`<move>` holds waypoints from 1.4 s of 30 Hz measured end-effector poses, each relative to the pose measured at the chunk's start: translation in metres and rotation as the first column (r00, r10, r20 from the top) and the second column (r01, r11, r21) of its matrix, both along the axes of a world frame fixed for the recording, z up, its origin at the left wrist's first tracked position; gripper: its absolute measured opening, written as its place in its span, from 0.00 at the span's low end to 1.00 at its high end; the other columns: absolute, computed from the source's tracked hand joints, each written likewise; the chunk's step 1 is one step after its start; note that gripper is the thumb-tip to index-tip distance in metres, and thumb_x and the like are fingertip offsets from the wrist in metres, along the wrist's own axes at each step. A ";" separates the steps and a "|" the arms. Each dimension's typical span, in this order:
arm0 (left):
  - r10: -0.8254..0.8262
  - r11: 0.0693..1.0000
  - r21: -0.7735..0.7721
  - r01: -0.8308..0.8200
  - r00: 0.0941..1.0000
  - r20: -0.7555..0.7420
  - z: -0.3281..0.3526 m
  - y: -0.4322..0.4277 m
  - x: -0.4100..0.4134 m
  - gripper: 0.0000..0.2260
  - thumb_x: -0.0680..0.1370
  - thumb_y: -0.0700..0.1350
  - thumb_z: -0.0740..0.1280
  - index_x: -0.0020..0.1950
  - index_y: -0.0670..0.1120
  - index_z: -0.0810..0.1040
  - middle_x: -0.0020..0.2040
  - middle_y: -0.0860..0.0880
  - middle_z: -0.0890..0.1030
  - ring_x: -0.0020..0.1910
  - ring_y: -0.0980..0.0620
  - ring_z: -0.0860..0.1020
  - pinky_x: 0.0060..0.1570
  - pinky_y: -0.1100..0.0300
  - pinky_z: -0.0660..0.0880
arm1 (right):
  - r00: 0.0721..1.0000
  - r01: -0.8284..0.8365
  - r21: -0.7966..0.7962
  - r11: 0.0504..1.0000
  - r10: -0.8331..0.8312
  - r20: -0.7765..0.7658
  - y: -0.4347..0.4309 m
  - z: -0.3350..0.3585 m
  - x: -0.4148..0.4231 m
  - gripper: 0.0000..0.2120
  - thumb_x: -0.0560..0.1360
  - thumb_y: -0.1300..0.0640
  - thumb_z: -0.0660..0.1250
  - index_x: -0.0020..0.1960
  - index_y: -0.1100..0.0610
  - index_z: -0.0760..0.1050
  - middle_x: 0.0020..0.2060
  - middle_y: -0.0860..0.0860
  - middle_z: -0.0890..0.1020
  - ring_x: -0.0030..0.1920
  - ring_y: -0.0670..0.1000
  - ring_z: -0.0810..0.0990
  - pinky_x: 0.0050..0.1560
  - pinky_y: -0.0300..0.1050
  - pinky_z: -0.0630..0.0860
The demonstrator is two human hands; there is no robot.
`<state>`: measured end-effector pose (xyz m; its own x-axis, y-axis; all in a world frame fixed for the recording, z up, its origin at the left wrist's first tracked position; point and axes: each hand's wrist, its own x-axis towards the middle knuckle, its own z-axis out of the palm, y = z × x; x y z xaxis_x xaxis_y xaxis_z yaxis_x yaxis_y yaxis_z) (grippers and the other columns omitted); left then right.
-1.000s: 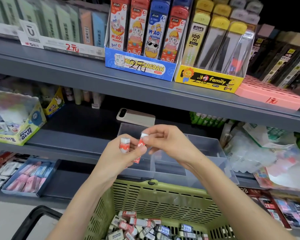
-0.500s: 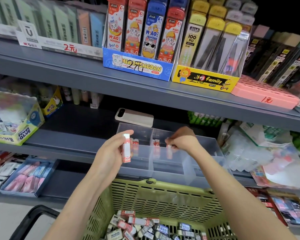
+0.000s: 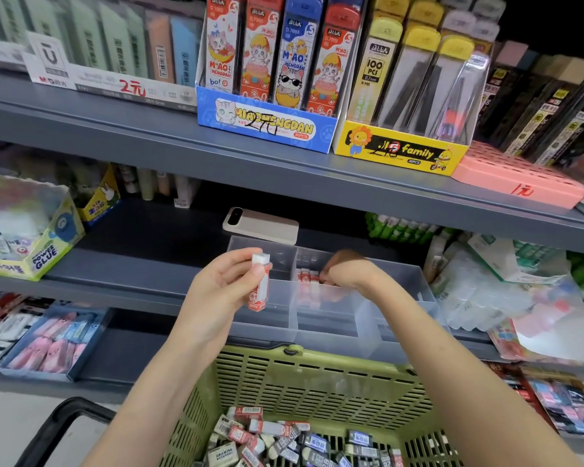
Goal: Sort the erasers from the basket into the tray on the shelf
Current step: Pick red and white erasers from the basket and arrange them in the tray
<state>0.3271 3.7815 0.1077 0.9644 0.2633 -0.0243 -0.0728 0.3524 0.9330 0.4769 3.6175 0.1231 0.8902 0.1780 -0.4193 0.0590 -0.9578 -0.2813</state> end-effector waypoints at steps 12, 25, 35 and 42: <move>0.049 0.944 0.320 -0.077 0.994 0.095 0.000 -0.013 -0.003 0.11 0.67 0.45 0.77 0.46 0.46 0.79 0.37 0.50 0.83 0.36 0.56 0.80 0.38 0.66 0.75 | 0.991 -0.119 0.768 0.629 0.118 0.056 0.011 0.049 -0.088 0.09 0.72 0.58 0.71 0.45 0.65 0.81 0.35 0.59 0.83 0.32 0.45 0.77 0.31 0.36 0.75; 0.057 0.287 0.943 -0.168 0.986 0.158 -0.010 -0.010 -0.007 0.23 0.75 0.61 0.56 0.55 0.49 0.82 0.53 0.54 0.79 0.56 0.52 0.73 0.55 0.59 0.62 | 0.978 0.149 0.389 0.909 -0.194 0.080 -0.026 0.027 -0.005 0.12 0.77 0.62 0.64 0.48 0.73 0.79 0.41 0.65 0.83 0.38 0.59 0.83 0.52 0.51 0.80; 0.064 0.311 0.941 -0.132 0.991 0.117 -0.011 -0.008 -0.005 0.18 0.76 0.58 0.59 0.57 0.50 0.81 0.55 0.55 0.78 0.60 0.54 0.71 0.59 0.59 0.63 | 0.992 0.123 0.266 0.956 -0.106 -0.074 -0.019 0.032 -0.001 0.11 0.78 0.61 0.62 0.50 0.69 0.79 0.43 0.63 0.84 0.40 0.56 0.84 0.55 0.48 0.79; 0.052 0.300 0.946 -0.125 0.992 0.115 -0.012 -0.008 -0.004 0.20 0.76 0.59 0.57 0.56 0.50 0.81 0.55 0.54 0.78 0.60 0.53 0.72 0.60 0.56 0.66 | 1.000 -0.003 0.088 0.996 0.002 0.011 -0.020 0.024 0.000 0.10 0.76 0.61 0.65 0.49 0.68 0.81 0.45 0.60 0.84 0.47 0.54 0.84 0.57 0.50 0.77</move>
